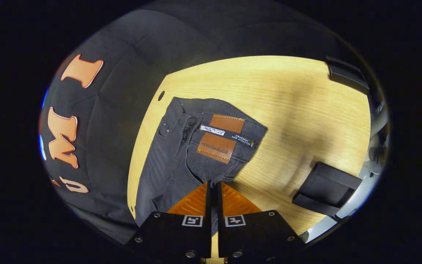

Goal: Grasp the waist and the cuffs of the jeans and fold them to make the two legs overlap; first hold the waist and fold one-third of the jeans toward the cuffs, then hold the cuffs and fold the remaining one-third in the same direction to finish folding.

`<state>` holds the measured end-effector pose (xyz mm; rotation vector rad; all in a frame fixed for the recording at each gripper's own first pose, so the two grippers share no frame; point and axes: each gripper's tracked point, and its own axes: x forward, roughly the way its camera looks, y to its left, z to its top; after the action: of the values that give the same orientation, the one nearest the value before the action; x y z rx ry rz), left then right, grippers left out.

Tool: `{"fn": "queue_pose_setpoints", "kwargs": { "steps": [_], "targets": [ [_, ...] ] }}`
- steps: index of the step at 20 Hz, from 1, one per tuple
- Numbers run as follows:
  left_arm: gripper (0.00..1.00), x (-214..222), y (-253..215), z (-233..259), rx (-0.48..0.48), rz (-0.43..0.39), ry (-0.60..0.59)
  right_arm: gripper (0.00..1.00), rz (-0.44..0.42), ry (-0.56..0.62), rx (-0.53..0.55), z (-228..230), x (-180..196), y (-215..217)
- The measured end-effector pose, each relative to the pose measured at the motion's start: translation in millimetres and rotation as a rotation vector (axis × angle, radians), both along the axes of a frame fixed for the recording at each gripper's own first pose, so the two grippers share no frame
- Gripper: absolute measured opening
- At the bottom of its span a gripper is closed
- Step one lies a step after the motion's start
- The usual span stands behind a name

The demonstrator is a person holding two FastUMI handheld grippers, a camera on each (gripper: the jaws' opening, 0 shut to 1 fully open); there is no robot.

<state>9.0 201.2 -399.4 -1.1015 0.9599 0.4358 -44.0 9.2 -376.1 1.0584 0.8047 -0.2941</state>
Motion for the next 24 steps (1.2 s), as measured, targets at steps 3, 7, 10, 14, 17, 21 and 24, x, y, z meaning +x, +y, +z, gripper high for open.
{"fn": "queue_pose_setpoints", "kwargs": {
  "steps": [3,7,10,14,17,21,24],
  "targets": [
    [0.01,2,-1,20,-0.001,-0.002,-0.028,0.08,0.037,-0.048,-0.007,30,4,-3],
    [0.01,16,-12,48,0.000,0.004,-0.053,0.07,0.089,-0.097,-0.016,68,42,15],
    [0.01,33,-21,67,0.024,-0.024,-0.031,0.06,0.140,-0.117,-0.034,85,73,23],
    [0.01,87,-21,92,0.087,-0.067,-0.054,0.07,0.170,-0.117,-0.025,89,115,24],
    [0.01,139,-31,98,0.070,-0.103,-0.059,0.07,0.183,-0.113,-0.010,89,151,30],
    [0.01,206,-47,88,0.069,-0.151,-0.077,0.07,0.187,-0.086,-0.019,76,189,28],
    [0.01,247,-55,74,0.077,-0.189,-0.064,0.07,0.182,-0.067,-0.027,70,215,24]
  ]
}}
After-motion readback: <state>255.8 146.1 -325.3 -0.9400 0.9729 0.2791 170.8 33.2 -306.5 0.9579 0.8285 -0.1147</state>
